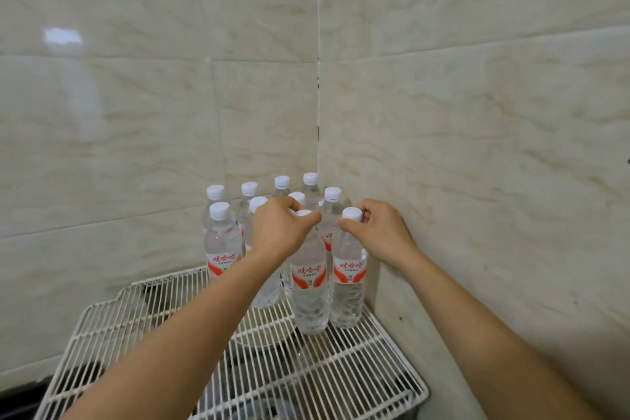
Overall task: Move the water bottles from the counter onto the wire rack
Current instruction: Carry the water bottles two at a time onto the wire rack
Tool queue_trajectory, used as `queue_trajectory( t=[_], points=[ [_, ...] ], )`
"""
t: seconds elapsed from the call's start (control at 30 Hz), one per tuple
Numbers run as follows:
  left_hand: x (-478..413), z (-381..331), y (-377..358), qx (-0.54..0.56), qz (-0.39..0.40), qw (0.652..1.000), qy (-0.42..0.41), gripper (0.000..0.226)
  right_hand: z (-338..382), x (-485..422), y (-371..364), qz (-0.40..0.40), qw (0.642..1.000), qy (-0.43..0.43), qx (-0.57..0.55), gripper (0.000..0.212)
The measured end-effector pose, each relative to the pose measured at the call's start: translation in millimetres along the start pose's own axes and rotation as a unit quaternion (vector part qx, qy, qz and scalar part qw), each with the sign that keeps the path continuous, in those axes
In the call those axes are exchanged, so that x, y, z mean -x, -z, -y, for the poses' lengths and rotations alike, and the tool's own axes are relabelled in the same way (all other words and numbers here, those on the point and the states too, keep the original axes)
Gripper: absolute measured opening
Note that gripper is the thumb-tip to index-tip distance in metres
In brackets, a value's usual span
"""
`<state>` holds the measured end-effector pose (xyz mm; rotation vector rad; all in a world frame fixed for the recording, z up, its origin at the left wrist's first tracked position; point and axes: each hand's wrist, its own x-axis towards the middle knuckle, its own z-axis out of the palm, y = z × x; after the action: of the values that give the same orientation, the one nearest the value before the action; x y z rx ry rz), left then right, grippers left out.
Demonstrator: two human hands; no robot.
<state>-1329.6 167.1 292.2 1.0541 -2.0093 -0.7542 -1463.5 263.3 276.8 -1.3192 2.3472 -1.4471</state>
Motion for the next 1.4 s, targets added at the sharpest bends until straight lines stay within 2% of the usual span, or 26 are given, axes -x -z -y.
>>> queue_trajectory(
  t=[0.17,0.4,0.7,0.87,1.0,1.2,1.3,1.4],
  points=[
    [-1.8,-1.6,-3.5,0.004,-0.001,1.000,0.005,0.029,0.9,-5.1,2.4,0.025,0.999,0.018,0.018,0.025],
    [-3.9,-0.8,-3.3,-0.017,0.021,1.000,-0.012,0.033,8.1,-11.2,4.5,0.080,0.987,0.033,0.135,0.027],
    [4.0,-3.3,-3.6,0.016,0.030,0.999,-0.007,0.037,14.1,-4.6,10.6,0.087,0.984,0.040,0.148,0.030],
    [7.2,-1.8,-9.0,0.031,0.036,0.998,-0.027,0.027,15.5,3.7,10.2,0.082,0.986,0.027,0.141,0.026],
    [10.5,3.6,-8.2,0.061,0.041,0.997,-0.022,0.036,14.8,7.4,7.4,0.072,0.988,0.008,0.136,0.027],
    [19.4,12.4,-7.3,0.079,0.054,0.995,-0.032,0.040,16.2,12.8,6.1,0.049,0.989,0.010,0.136,0.022],
    [24.4,16.3,-3.3,0.071,0.045,0.996,-0.038,0.049,20.7,17.8,5.8,0.033,0.989,0.021,0.145,0.004],
    [30.7,23.2,3.5,0.049,0.016,0.998,-0.048,0.052,28.3,28.5,6.4,-0.002,0.980,0.043,0.195,0.041]
  ],
)
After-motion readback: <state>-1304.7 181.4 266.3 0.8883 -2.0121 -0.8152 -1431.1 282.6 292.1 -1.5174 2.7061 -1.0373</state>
